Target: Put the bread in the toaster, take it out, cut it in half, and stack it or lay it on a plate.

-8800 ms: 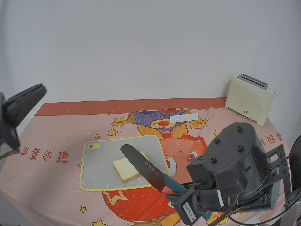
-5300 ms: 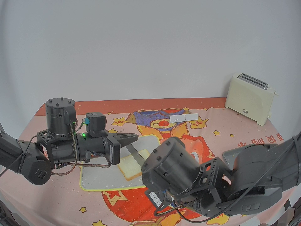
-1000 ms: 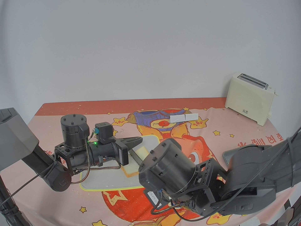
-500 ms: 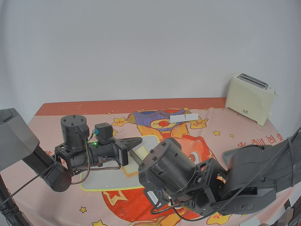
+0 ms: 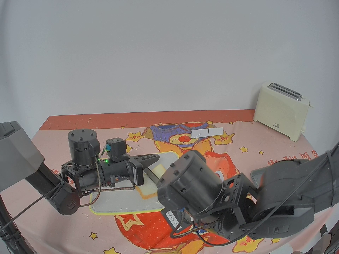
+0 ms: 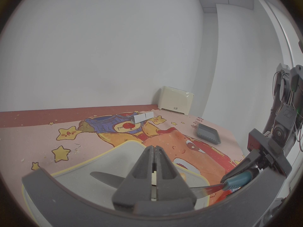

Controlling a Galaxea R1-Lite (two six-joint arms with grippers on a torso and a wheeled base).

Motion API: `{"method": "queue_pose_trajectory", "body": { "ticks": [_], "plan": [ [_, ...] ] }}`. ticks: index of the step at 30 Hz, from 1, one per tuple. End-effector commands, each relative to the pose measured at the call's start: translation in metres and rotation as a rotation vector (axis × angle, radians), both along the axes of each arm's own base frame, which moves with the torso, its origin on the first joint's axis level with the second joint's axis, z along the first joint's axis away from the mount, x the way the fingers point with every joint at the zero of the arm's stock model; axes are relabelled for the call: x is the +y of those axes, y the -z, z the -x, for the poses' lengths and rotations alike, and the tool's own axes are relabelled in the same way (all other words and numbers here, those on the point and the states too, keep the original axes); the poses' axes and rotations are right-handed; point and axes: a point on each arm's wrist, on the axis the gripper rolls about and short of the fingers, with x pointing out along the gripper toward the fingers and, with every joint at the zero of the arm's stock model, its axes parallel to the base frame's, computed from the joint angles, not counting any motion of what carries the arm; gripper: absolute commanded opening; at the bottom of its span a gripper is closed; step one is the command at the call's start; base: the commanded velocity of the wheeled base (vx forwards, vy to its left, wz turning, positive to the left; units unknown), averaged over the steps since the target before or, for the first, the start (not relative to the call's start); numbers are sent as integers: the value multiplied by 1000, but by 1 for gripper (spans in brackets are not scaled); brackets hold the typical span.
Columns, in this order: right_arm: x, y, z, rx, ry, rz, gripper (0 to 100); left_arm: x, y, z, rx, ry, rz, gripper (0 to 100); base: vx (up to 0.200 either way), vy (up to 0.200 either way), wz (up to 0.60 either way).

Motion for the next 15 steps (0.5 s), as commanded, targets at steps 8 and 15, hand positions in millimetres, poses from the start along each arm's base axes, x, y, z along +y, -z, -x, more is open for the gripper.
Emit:
{"method": "queue_pose_trajectory", "body": {
  "ticks": [8, 15],
  "plan": [
    [-3, 4, -2, 6, 12, 10, 0, -1, 3, -2, 5, 3, -1, 0, 0, 0, 0],
    [-2, 6, -3, 9, 13, 14, 0, -2, 0, -1, -2, 4, 4, 0, 0, 0, 0]
  ]
}}
